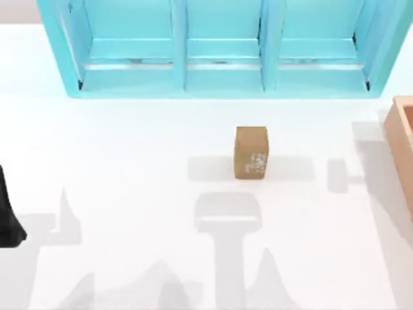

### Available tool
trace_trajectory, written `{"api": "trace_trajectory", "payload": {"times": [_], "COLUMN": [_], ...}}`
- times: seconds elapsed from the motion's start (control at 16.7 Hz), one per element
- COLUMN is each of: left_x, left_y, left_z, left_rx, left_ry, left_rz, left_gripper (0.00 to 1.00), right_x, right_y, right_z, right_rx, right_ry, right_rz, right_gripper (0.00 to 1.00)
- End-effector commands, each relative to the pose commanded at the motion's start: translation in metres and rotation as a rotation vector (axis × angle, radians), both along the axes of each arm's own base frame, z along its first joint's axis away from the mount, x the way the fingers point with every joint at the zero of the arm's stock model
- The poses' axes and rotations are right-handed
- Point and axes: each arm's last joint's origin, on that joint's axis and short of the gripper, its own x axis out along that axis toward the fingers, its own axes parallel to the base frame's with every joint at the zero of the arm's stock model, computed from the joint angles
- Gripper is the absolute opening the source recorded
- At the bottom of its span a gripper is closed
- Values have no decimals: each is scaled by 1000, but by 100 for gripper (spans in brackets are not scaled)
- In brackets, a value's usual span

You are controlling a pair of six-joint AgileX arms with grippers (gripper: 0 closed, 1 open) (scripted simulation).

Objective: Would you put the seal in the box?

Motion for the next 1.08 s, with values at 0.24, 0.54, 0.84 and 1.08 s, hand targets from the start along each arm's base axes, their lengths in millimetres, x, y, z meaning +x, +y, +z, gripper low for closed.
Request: {"api": "trace_trajectory", "payload": {"times": [0.24,0.54,0.84,1.08], "left_x": [0,0,0,0], "left_y": [0,0,0,0], "left_z": [0,0,0,0], "left_rx": [0,0,0,0], "left_ry": [0,0,0,0], "left_rz": [0,0,0,0], "left_gripper": [100,100,100,100], "right_x": [75,154,201,221], "right_y": [48,121,179,206], "right_z": [30,13,-29,-57], "right_rx": [-11,-105,-214,-269], "right_ry": [342,671,833,861], "right_rz": [18,15,19,36], "right_gripper": [100,100,100,100]}}
